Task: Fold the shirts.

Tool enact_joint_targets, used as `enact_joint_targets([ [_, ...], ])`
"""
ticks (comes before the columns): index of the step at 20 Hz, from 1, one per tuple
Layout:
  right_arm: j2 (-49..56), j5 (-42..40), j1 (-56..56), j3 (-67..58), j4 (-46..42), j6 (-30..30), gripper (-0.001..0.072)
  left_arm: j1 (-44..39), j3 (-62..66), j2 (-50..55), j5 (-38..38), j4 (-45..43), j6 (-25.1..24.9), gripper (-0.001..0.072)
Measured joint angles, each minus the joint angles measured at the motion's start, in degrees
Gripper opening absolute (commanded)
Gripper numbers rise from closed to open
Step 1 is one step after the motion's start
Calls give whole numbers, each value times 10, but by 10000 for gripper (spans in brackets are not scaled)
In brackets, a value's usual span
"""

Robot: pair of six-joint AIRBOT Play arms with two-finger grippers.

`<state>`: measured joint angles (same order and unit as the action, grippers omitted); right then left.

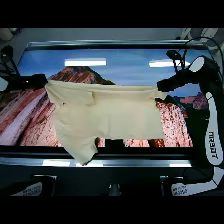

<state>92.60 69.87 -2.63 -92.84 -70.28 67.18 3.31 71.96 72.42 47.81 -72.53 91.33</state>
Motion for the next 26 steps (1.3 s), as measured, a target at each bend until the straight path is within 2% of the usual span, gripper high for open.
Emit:
enact_joint_targets([
  [2,37,-37,-1,2,43,19,22,-7,-5,49,12,17,0,25],
  [3,52,-47,0,2,59,26,44,-12,-7,70,20,26,0,109],
  [4,63,-56,0,3,72,30,147,-16,-7,86,27,36,0,358],
  [5,71,-66,0,2,84,30,367,-21,-8,101,34,46,0,607],
  [6,74,-69,-4,0,92,28,582,-23,-6,110,45,52,0,616],
  [7,74,-66,-10,-5,97,15,635,-20,-1,117,60,56,0,607],
  [9,62,-29,-34,-19,100,-24,599,0,12,123,113,58,-9,606],
  [10,53,2,-52,-24,91,-40,516,16,14,123,151,58,-16,606],
  [11,45,37,-70,-25,71,-49,466,35,8,119,186,57,-22,599],
  [12,38,72,-91,-22,50,-54,466,52,-8,110,215,56,-26,459],
  [13,31,104,-107,-13,28,-58,466,68,-35,97,240,53,-30,403],
  [15,14,160,-128,27,-1,-68,466,93,-121,58,269,50,-45,405],
  [17,-6,177,-141,85,-13,-82,466,115,-221,14,272,51,-68,405],
  [20,-31,182,-148,161,-11,-103,466,132,-314,-24,235,76,-105,405],
  [26,-46,181,-153,225,-9,-124,473,124,-363,-33,153,127,-138,402],
])
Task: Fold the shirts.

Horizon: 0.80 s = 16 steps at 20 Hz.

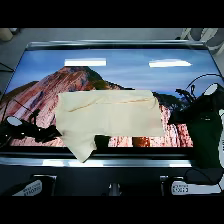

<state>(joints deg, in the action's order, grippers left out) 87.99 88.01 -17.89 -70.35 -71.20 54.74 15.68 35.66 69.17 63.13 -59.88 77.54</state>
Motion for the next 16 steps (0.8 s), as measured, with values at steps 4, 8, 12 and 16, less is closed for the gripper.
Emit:
enact_joint_targets([
  [4,-13,-5,0,55,4,-15,508,-16,-7,10,-47,15,-4,117],
  [8,-18,-42,-1,118,40,-28,507,-23,-5,11,-83,16,4,22],
  [12,-19,-91,-1,160,79,-32,486,-24,-4,3,-89,12,7,22],
  [16,-10,-127,-1,178,102,-29,20,-26,-4,-7,-87,18,9,22],
])
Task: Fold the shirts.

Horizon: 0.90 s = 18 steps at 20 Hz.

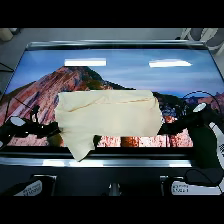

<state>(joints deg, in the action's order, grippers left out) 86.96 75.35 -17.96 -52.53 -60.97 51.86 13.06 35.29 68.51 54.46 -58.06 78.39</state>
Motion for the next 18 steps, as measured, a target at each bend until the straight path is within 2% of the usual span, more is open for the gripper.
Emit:
enact_joint_targets([
  [3,-3,-9,1,-7,10,1,18,0,9,-11,10,5,0,20],
  [6,-48,-2,0,-64,15,-14,18,1,79,-56,36,7,0,19],
  [10,-189,3,0,-255,20,-25,18,1,313,-172,48,13,12,20],
  [14,-368,-89,0,-428,-33,-66,17,2,555,-274,5,13,51,19],
  [18,-479,-134,0,-485,-95,-37,17,2,657,-331,-19,9,78,19],
])
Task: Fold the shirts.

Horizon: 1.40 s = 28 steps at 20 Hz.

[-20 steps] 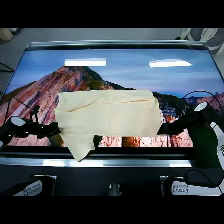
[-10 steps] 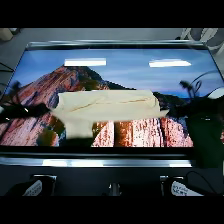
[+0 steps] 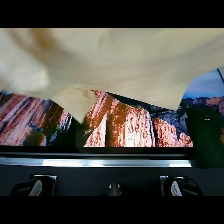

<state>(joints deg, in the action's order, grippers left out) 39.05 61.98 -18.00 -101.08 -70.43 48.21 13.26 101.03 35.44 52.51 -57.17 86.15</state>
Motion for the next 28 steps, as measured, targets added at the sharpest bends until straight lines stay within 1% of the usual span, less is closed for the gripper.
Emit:
enact_joint_targets([
  [4,-29,26,0,-17,-21,20,17,0,28,-12,11,-7,9,19],
  [8,-7,113,0,-22,-31,37,17,0,36,5,57,-25,14,20],
  [11,66,209,0,-17,-33,49,16,0,32,52,133,-36,32,21],
  [13,134,255,1,5,-33,57,16,-2,2,95,179,-39,33,21],
  [15,218,284,14,41,-39,62,16,-7,-60,141,200,-43,16,21],
  [16,257,287,26,56,-45,63,17,-11,-102,164,198,-45,7,20],
  [18,342,268,59,80,-66,64,17,-23,-186,212,168,-48,-15,20],
  [21,455,199,99,89,-81,83,18,-39,-268,296,99,-53,-41,21],
  [24,520,108,116,91,-78,101,18,-49,-288,382,28,-49,-54,21],
  [28,561,-41,123,92,-70,118,17,-54,-262,478,-57,-35,-61,21],
])
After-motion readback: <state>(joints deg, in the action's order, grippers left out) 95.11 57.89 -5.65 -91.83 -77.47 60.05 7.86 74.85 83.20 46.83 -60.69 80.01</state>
